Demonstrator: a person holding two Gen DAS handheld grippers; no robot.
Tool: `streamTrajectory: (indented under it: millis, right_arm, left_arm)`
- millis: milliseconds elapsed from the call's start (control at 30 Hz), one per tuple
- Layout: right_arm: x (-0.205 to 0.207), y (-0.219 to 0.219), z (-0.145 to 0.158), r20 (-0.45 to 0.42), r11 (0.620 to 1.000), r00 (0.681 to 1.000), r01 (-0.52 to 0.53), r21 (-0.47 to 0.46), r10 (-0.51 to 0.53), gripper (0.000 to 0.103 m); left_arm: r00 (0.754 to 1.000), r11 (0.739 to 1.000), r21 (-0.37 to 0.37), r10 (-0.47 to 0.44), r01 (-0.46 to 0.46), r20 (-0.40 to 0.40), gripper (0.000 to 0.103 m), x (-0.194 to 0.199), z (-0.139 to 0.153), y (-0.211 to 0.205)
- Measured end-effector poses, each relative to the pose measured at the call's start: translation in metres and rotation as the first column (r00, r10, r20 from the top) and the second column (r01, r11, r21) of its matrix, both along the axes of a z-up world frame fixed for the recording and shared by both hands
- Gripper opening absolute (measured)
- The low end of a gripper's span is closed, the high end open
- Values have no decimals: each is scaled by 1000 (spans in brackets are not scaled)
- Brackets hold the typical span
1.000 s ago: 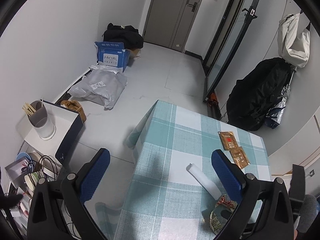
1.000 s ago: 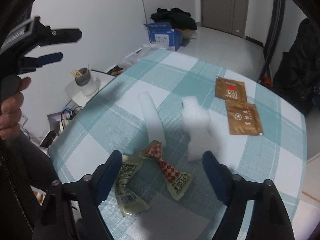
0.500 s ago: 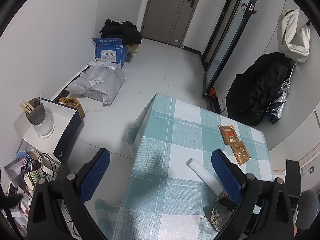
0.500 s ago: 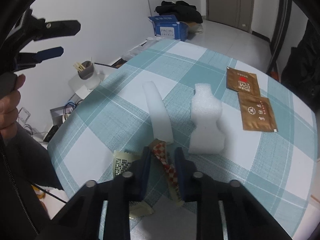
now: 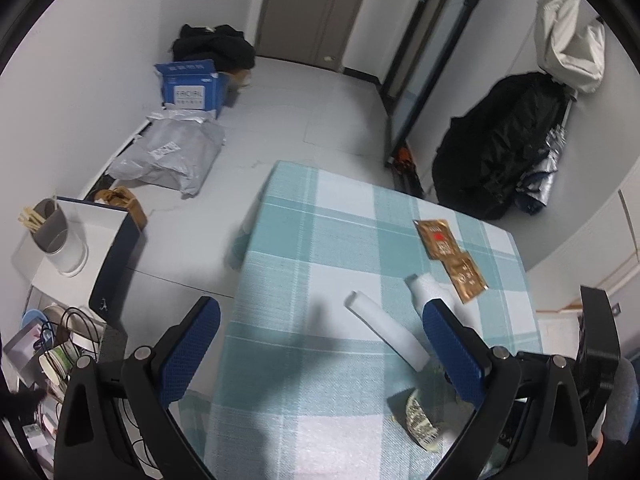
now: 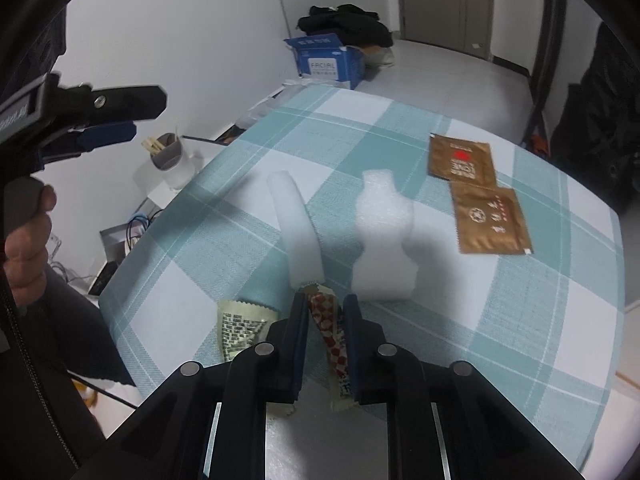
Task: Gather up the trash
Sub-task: 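Lift the red-checked wrapper with the right tool while the left tool grasps the yellow wrapper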
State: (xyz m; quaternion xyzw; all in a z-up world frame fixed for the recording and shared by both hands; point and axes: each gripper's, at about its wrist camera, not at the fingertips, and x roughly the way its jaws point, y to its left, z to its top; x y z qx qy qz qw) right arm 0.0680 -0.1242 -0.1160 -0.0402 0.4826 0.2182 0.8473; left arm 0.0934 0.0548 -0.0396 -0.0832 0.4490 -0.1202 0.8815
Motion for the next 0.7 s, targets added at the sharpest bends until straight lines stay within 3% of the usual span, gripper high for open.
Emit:
streamTrajectory:
  millis: [200, 400, 700]
  right_arm:
    - [0, -22, 7, -2, 996, 998, 62, 60, -62, 16]
    - [-2, -46, 14, -4, 984, 993, 121, 127, -121, 15]
    - [-8, -67, 23, 23, 975, 987, 152, 161, -158, 15]
  left_arm:
    - [996, 997, -12, -74, 74, -39, 100, -8, -3, -11]
    - [972, 978, -48, -209, 205, -111, 99, -21, -13, -35]
    - [914, 933, 36, -341, 357, -218, 67, -36, -41, -73]
